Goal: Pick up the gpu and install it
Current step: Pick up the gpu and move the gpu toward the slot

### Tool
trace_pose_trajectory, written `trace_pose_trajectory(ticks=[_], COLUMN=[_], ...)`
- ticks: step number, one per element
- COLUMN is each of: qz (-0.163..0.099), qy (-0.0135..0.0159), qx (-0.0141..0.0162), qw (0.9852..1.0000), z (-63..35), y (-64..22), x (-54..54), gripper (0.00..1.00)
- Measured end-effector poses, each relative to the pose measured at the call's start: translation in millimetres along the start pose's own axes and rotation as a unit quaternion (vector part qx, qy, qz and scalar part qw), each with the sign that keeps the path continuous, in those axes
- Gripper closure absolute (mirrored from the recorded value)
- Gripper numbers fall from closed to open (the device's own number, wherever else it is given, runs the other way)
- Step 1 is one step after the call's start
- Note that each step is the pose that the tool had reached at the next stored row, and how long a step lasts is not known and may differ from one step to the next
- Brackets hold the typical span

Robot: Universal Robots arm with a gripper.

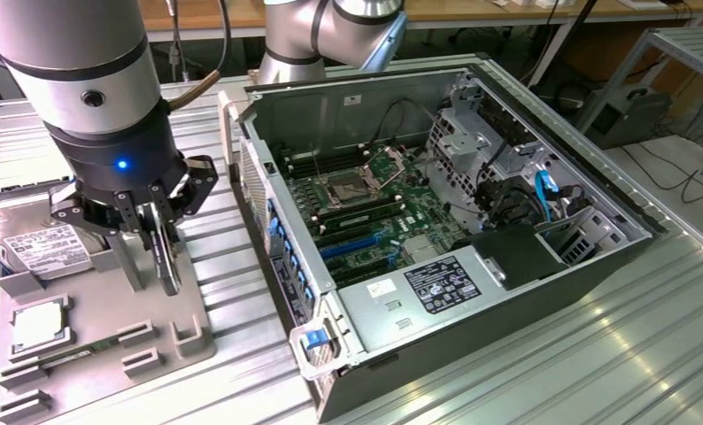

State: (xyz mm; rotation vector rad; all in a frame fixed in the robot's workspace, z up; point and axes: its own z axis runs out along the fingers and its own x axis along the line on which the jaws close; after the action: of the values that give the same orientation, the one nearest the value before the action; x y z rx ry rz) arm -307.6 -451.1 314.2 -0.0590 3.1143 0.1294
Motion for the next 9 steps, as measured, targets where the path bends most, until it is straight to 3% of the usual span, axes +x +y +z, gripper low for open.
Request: trace_pose_trajectory(ticks=[9], qz=[0.000], qy=[0.0001], qx=[0.0012], qw=[1.0000], z=[-4.0], y=[0.3], x=[-0.1], gripper=[0.72])
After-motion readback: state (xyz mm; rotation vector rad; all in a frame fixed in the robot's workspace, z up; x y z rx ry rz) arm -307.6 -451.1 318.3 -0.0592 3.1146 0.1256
